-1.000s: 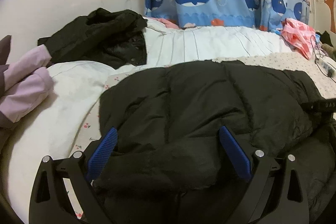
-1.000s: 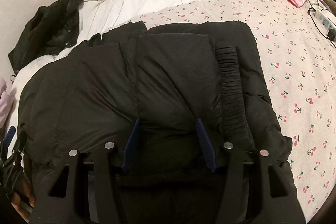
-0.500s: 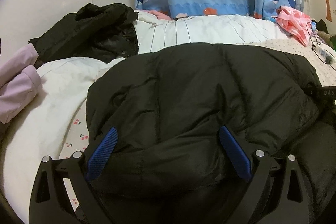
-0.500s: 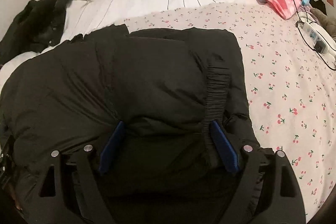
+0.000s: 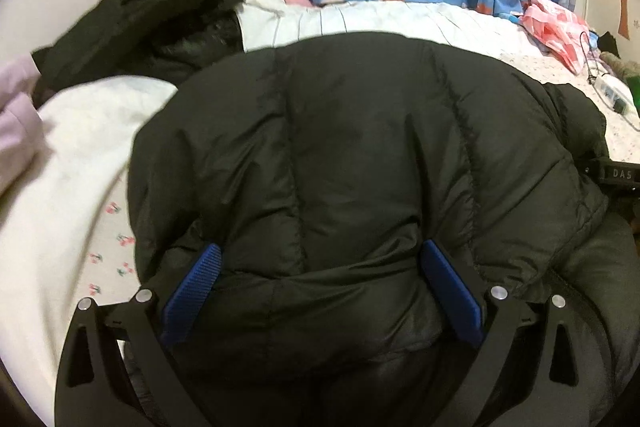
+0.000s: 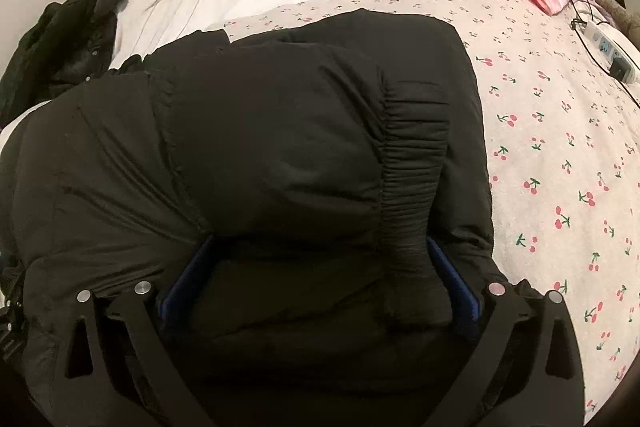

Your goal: Fold large clothes

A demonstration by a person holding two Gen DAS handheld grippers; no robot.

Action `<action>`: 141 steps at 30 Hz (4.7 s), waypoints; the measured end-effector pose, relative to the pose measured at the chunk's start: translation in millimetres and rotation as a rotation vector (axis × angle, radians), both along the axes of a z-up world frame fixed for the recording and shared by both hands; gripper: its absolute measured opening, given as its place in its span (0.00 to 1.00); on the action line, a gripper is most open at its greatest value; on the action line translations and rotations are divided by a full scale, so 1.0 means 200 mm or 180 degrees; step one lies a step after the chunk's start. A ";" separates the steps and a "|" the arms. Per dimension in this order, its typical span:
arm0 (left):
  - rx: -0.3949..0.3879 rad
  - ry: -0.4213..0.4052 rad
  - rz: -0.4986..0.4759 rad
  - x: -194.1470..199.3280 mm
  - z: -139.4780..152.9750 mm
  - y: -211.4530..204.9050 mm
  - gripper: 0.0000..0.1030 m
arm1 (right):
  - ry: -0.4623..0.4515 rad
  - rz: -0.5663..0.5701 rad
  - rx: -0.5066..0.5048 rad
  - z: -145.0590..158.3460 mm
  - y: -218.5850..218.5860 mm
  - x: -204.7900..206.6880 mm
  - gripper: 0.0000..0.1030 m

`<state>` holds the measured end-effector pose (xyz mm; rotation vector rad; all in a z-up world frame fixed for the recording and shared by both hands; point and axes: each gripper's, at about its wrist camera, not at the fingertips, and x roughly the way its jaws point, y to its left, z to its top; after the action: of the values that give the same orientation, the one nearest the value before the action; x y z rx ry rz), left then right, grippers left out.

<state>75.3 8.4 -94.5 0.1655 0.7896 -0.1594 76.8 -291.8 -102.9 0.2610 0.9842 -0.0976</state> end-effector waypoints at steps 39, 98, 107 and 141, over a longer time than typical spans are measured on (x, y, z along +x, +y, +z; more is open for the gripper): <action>-0.2058 0.1498 0.0041 -1.30 -0.12 0.76 0.89 | 0.0215 0.0659 0.2109 0.11 -0.40 -1.56 0.83; -0.2767 0.1320 -0.0503 -1.81 0.18 0.94 0.17 | -0.0885 0.1370 0.3606 0.24 -0.23 -2.29 0.11; -0.2808 0.0917 -0.1098 -2.08 0.53 0.93 0.15 | -0.1234 0.1609 0.3587 0.46 -0.31 -2.40 0.10; -0.2812 0.0468 0.0453 -0.35 0.30 0.62 0.18 | -0.0594 -0.0013 0.3403 0.16 -0.60 -0.86 0.22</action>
<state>6.2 132.2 -34.6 -0.7422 0.8098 -0.3728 -94.2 -412.2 -71.8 1.2258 0.7708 0.4609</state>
